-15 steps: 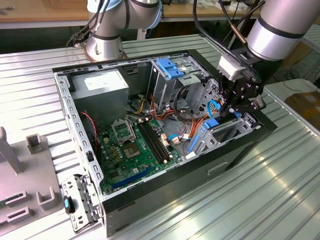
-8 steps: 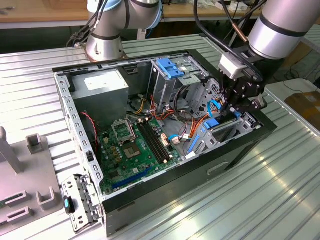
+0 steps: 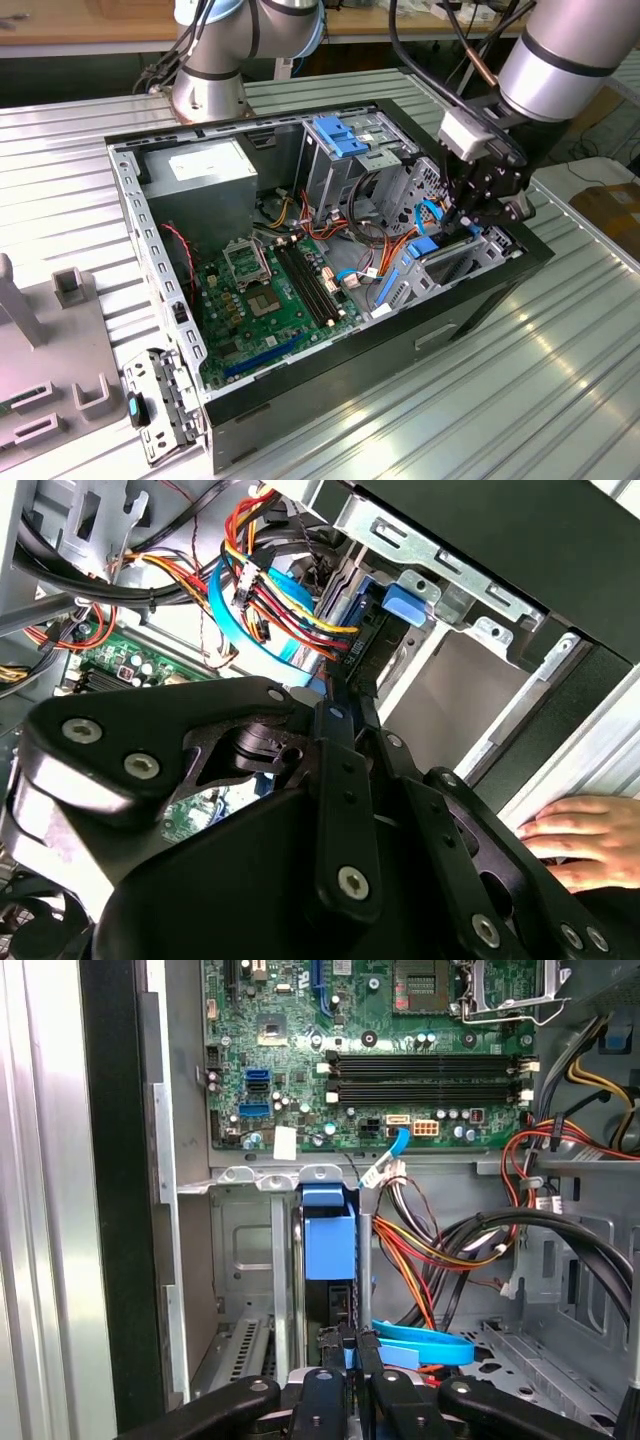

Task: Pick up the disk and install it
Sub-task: 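Insert the second disk wire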

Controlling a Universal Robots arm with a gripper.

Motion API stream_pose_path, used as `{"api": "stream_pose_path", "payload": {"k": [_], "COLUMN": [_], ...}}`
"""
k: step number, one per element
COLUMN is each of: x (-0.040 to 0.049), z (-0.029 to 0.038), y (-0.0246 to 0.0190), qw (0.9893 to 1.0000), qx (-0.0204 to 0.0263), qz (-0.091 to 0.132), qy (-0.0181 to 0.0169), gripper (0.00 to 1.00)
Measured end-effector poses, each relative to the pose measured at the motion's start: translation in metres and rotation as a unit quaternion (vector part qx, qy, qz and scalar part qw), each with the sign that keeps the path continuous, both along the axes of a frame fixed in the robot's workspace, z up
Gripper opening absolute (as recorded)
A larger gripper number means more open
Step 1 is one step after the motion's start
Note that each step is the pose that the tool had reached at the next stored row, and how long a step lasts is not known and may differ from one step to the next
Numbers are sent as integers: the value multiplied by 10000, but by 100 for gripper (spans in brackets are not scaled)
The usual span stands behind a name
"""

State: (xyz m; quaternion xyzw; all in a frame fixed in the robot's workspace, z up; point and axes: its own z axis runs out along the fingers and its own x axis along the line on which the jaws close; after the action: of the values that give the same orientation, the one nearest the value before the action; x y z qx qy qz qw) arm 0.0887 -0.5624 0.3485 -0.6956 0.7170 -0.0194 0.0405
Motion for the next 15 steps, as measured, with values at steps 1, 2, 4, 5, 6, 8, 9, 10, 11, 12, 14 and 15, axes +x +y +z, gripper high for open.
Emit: {"api": "stream_pose_path", "payload": {"k": [1, 2, 4, 5, 6, 8, 9, 10, 11, 12, 14, 15], "x": [-3, -5, -7, -6, -6, 0, 5, 8, 8, 9, 9, 9], "z": [0, -2, -4, -8, -10, -13, -13, -13, -13, -13, -24, -32], "y": [-2, -5, -19, -22, -22, -22, -22, -22, -22, -22, -22, -23], "qw": [10000, 10000, 10000, 10000, 10000, 10000, 10000, 10000, 10000, 10000, 10000, 10000], "qx": [15, 34, 73, 78, 77, 78, 78, 78, 77, 78, 79, 79], "qz": [-2, -3, -9, -10, -9, -3, 1, 8, 13, 18, 22, 23], "qy": [0, 0, 0, 0, 0, 0, 0, 0, 0, 0, 0, 0], "gripper": [16, 16, 16, 16, 16, 16, 16, 16, 16, 16, 16, 16]}}
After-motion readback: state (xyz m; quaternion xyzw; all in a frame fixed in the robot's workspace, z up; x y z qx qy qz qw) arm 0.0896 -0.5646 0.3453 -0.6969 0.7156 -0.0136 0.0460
